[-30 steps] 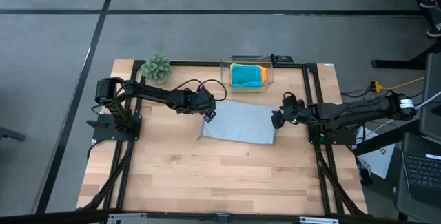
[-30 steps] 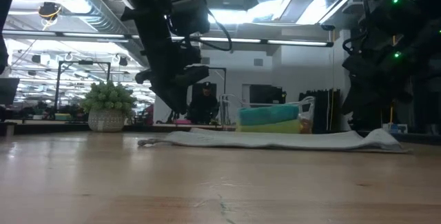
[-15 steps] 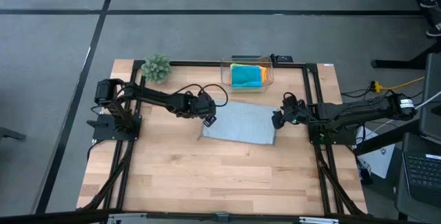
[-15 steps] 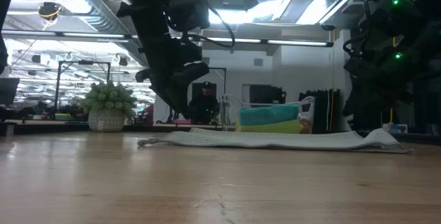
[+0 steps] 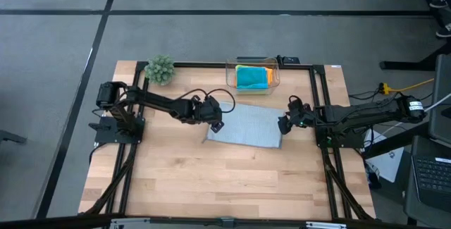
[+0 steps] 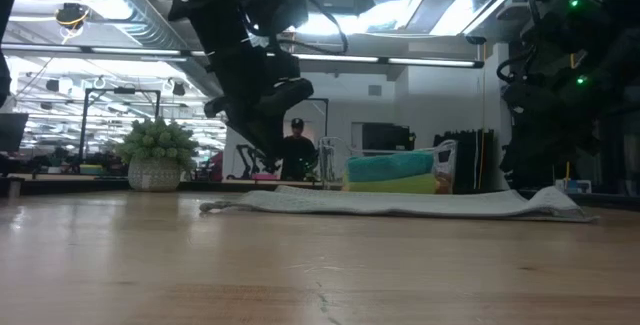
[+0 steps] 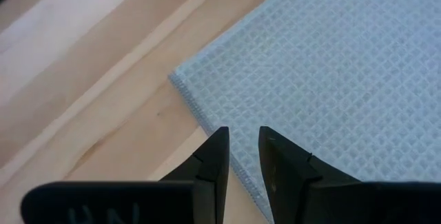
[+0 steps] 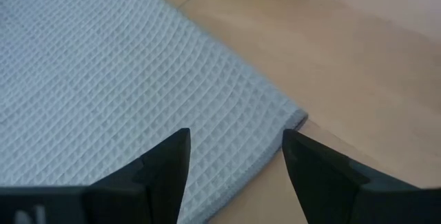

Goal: Fold microfiber towels
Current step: Fold the gray microfiber cloth

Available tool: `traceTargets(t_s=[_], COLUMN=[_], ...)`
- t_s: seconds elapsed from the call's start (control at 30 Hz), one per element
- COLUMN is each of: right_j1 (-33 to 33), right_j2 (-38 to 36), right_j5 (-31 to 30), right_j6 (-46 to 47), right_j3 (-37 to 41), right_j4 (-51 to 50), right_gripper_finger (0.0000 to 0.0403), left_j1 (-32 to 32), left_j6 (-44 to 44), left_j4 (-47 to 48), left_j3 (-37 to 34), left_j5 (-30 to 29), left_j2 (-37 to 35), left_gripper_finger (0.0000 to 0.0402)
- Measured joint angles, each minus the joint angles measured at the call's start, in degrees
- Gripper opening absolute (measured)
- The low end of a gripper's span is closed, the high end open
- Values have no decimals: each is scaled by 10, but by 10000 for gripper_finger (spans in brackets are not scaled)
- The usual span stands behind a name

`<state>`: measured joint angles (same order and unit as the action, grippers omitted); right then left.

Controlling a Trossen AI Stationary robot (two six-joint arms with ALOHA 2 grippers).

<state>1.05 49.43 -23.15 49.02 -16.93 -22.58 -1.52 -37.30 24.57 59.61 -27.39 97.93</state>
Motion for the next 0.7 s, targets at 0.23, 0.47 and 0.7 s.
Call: traceTargets(t_s=[0.23,0.47,0.7], right_j1=[0,0,0], right_j2=[0,0,0], right_j5=[-16,-16,0], right_j6=[2,0,4], right_j3=[0,0,0], right_j4=[0,0,0], right_gripper_finger=[233,233,233], left_j1=[5,5,5], left_j6=[0,0,0], left_j4=[-3,-3,-3], left_j3=[0,0,0], left_j5=[-20,-21,-21], left_j2=[0,0,0], left_gripper_finger=[73,73,73])
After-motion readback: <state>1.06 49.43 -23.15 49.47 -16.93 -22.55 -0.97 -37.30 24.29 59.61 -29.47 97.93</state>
